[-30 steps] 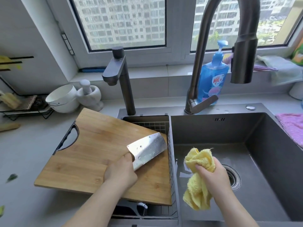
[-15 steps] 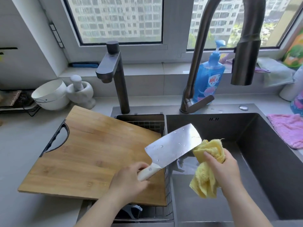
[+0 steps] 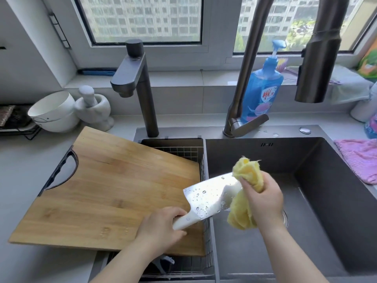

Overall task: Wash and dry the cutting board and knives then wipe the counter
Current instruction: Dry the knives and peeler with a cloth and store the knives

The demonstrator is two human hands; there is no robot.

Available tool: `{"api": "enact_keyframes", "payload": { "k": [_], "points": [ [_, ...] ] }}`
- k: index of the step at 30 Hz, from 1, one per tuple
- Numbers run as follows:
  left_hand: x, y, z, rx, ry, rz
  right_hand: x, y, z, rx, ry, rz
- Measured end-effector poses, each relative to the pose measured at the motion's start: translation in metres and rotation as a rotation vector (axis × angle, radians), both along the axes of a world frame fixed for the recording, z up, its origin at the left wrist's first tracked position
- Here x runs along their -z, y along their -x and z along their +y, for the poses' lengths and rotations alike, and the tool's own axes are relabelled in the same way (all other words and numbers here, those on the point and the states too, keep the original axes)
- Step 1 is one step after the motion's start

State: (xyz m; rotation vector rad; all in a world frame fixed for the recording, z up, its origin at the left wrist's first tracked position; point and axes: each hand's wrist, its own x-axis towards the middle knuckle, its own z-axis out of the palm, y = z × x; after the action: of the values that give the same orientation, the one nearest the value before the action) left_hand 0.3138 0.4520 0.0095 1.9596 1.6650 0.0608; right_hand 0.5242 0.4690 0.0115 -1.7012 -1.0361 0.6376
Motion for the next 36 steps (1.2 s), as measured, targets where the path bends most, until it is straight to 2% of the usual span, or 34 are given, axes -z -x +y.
{"api": "enact_keyframes", "payload": {
  "k": [4,6,8,11,13,15,17,19,20,22,24,26,29,32,34,36],
  "points": [
    [-0.001,-0.001,0.002,0.040,0.016,0.032,0.018,0.023,0.010,-0.300,0.315,-0.602],
    [-0.002,-0.001,0.003,0.045,0.045,0.046,0.019,0.038,0.009,-0.420,0.324,-0.799],
    [-0.001,-0.001,0.005,0.048,0.064,0.059,0.020,0.054,0.004,-0.541,0.245,-0.929],
    [0.001,0.001,0.004,0.009,0.070,0.037,0.020,0.069,0.009,-0.779,0.074,-0.976],
    [0.001,0.002,0.003,0.001,0.047,0.034,0.021,0.059,0.021,-0.813,0.075,-0.998],
    [0.000,0.003,0.002,0.012,0.023,0.048,0.018,0.050,0.032,-0.727,0.164,-0.912],
    [0.000,0.001,0.001,0.013,0.007,0.057,0.025,0.042,0.044,-0.487,0.222,-0.935],
    [0.000,0.000,0.001,0.010,0.002,0.066,0.028,0.052,0.039,-0.430,0.178,-0.958],
    [0.001,-0.001,0.001,0.003,0.006,0.068,0.028,0.061,0.033,-0.424,0.099,-0.996],
    [0.001,-0.001,0.002,-0.006,0.016,0.066,0.034,0.074,0.023,-0.581,-0.034,-1.017],
    [0.001,-0.001,0.002,-0.007,0.021,0.056,0.041,0.071,0.017,-0.690,-0.045,-1.025],
    [0.001,0.000,0.002,-0.001,0.016,0.042,0.040,0.048,0.024,-0.629,-0.037,-0.981],
    [0.001,0.002,0.002,0.010,0.001,0.037,0.033,0.009,0.036,-0.339,0.131,-0.956],
    [0.001,0.000,0.002,0.019,-0.001,0.043,0.036,-0.007,0.041,-0.216,0.304,-0.907],
    [0.003,-0.002,0.003,0.018,-0.002,0.045,0.034,0.010,0.037,-0.170,0.146,-0.973],
    [0.004,-0.004,0.003,0.015,-0.008,0.049,0.039,0.033,0.025,-0.319,-0.009,-0.961]
  ]
}}
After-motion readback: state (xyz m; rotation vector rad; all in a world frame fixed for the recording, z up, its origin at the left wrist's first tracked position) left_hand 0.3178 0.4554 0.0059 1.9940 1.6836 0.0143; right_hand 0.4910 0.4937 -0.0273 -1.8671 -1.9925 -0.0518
